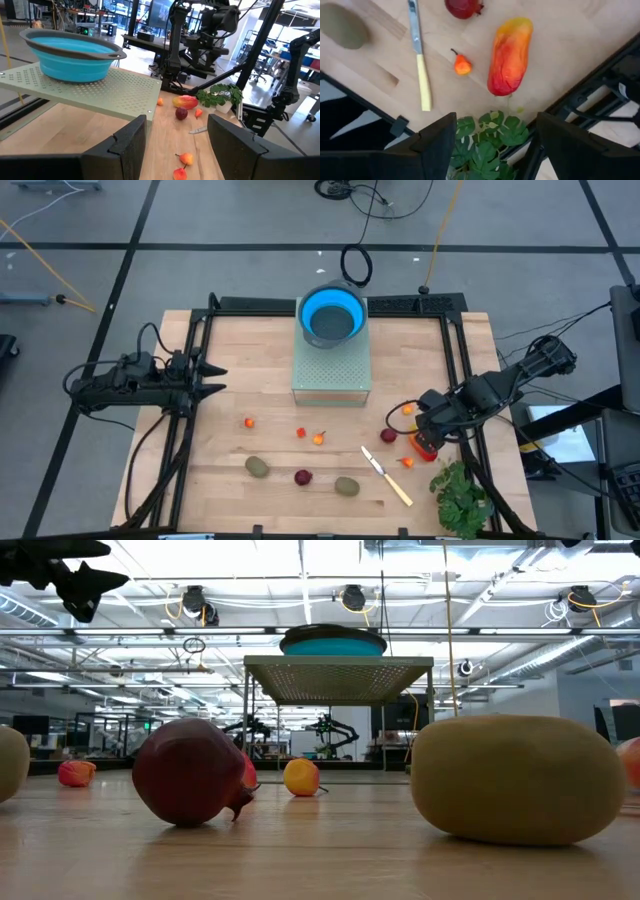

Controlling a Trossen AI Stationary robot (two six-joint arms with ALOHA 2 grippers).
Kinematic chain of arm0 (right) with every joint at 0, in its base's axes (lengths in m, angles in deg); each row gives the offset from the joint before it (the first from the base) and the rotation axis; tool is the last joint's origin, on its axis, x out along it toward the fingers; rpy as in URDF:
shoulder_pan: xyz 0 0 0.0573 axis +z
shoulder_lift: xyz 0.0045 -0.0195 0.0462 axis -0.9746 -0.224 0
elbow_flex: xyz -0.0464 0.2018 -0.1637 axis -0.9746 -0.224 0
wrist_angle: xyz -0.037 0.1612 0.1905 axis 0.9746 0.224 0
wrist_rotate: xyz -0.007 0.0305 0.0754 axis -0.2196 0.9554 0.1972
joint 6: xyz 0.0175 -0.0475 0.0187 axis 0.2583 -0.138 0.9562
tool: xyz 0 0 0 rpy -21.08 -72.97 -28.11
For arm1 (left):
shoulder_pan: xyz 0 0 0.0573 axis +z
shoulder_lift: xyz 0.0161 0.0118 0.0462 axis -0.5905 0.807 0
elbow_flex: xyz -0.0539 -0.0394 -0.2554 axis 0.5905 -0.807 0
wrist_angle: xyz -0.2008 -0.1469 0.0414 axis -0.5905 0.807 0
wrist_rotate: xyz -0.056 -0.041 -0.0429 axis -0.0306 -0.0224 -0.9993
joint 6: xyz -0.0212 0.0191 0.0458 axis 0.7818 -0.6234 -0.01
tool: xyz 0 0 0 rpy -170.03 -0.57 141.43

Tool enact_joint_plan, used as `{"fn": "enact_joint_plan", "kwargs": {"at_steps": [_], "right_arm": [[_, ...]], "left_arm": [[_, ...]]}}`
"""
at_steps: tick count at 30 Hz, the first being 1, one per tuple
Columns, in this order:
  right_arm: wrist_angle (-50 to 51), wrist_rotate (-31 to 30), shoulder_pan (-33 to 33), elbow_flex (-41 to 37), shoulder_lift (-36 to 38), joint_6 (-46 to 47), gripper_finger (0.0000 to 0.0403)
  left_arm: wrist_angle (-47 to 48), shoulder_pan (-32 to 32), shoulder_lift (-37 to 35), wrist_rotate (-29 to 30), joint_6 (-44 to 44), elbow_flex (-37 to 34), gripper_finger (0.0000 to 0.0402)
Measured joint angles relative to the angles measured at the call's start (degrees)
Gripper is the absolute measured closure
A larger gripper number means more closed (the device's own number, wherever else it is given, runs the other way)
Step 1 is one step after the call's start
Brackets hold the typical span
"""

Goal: Pick & Place Fruit
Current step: Put the yellow mango into the blue strainer bowl on the shelf

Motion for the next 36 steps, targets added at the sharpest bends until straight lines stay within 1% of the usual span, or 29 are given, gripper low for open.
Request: {"fn": "enact_joint_plan", "kwargs": {"at_steps": [7, 18, 23, 30, 31, 36], "right_arm": [[-3.8, 0.1, 0.0, 0.0, 0.0, -6.5, 0.0137], [-3.1, -0.1, 0.0, 0.0, 0.0, -5.8, 0.0123], [-1.4, -0.1, 0.0, 0.0, 0.0, -4.9, 0.0091], [-1.0, -0.4, 0.0, -1.7, 0.0, -4.7, 0.0012], [-1.1, -0.4, 0.0, -2.4, 0.0, -4.6, 0.0008], [-2.3, -0.1, 0.0, -6.2, 0.0, -3.6, 0.0012]], "left_arm": [[0.0, 0.0, 0.0, 0.0, 0.0, 0.0, 0.019], [0.0, 0.0, 0.0, 0.0, 0.0, 0.0, 0.019], [0.0, 0.0, 0.0, 0.0, 0.0, 0.0, 0.019], [0.0, 0.0, 0.0, 0.0, 0.0, 0.0, 0.019], [0.0, 0.0, 0.0, 0.0, 0.0, 0.0, 0.019], [0.0, 0.0, 0.0, 0.0, 0.2, 0.0, 0.019]]}}
